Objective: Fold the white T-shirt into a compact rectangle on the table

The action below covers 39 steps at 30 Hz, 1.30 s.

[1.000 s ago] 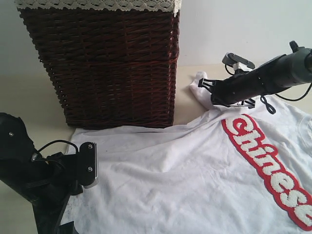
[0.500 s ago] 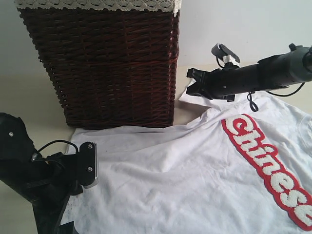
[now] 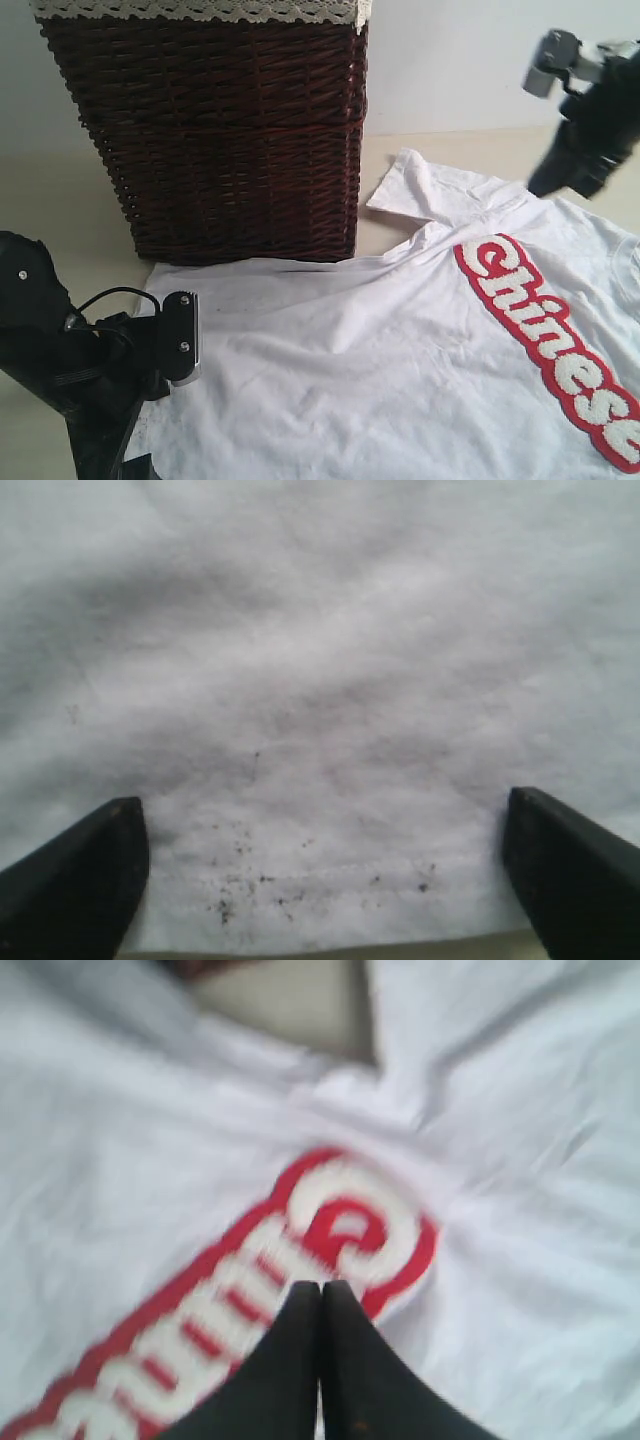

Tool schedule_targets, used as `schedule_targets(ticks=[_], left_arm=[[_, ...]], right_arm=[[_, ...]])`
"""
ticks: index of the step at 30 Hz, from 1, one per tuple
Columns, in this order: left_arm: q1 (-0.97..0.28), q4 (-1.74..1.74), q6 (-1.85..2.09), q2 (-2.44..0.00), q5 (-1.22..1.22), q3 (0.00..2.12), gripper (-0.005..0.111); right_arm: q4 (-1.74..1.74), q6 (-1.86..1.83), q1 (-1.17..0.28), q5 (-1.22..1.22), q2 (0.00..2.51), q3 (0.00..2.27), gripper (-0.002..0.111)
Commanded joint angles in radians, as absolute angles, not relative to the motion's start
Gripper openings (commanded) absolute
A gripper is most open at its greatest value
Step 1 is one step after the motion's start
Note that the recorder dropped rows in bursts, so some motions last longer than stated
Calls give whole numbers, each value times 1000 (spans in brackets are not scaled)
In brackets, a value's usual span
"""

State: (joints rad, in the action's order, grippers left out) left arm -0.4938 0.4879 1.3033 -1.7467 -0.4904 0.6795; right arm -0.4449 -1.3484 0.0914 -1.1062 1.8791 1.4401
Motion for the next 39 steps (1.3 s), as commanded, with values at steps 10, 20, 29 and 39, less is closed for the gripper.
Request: schedule_targets(ticks=[10, 20, 29, 39], left_arm=[[-501, 461, 1305, -1781, -490, 667, 92], [-501, 461, 1305, -1781, -490, 667, 92], [-501, 461, 1305, -1781, -492, 667, 92], [-501, 461, 1305, -1781, -490, 667, 92]], right_arm=[[-291, -1521, 393, -1221, 1601, 952, 14], [-172, -1710, 464, -1221, 1433, 578, 13], [-80, -1706, 568, -1200, 1394, 512, 0], [115, -1768, 869, -833, 1495, 512, 0]])
